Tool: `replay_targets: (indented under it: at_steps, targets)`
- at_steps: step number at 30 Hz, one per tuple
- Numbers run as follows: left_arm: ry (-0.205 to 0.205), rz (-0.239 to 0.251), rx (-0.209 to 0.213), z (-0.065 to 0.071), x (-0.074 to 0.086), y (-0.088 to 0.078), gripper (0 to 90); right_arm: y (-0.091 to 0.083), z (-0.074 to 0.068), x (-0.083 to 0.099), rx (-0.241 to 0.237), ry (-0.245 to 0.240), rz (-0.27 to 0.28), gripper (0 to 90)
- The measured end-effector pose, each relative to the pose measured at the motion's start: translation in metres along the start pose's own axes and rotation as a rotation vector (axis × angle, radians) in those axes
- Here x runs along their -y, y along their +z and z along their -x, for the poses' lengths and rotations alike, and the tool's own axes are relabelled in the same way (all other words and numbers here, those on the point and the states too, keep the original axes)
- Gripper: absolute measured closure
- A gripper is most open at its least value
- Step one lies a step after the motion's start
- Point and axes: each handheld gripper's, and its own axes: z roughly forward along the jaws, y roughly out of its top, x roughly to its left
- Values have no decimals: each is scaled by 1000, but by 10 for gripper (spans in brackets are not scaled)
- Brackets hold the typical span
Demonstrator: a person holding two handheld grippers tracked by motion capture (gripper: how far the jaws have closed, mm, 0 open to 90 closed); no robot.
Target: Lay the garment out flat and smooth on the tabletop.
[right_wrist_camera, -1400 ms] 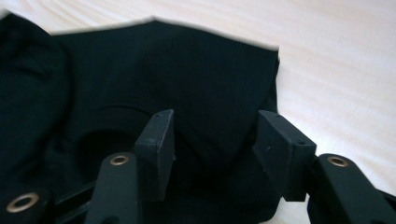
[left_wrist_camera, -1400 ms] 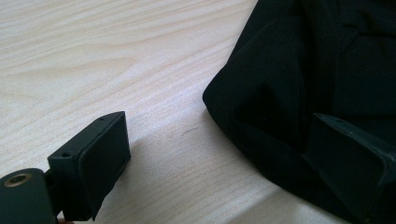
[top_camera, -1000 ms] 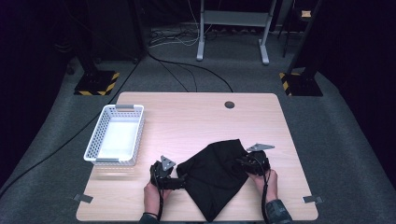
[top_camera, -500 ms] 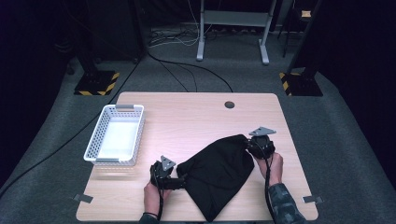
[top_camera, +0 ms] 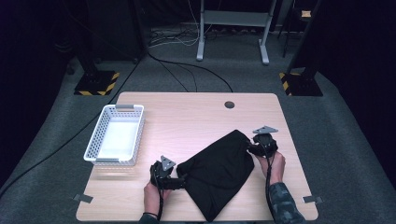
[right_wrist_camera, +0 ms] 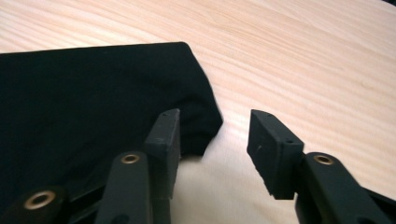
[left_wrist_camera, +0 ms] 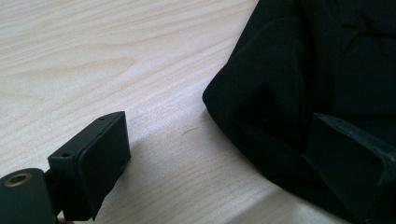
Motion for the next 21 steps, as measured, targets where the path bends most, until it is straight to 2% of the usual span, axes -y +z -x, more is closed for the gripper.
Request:
replay_targets:
  at_steps: [1,2,4,8,10,12,14,17,18,21]
  targets:
    - [0,0,0,0,0,0,70,-5,2,5,-8,26,9,441]
    - [0,0,0,0,0,0,70,-9,5,10,-35,52,15,434]
    - [0,0,0,0,0,0,70,-17,10,25,-91,89,31,353]
    - [0,0,0,0,0,0,70,-26,12,57,-126,151,72,261]
    - [0,0,0,0,0,0,70,-24,11,71,-143,173,70,189]
    - [0,0,0,0,0,0,70,-19,9,80,-168,176,59,159]
    - [1,0,0,0,0,0,70,-16,6,85,-148,161,43,150]
    - [1,0,0,0,0,0,70,-15,3,84,-119,122,58,150]
    - [1,0,0,0,0,0,70,-12,3,83,-120,117,34,138]
    - [2,0,-1,0,0,0,70,-11,-2,83,-90,97,25,146]
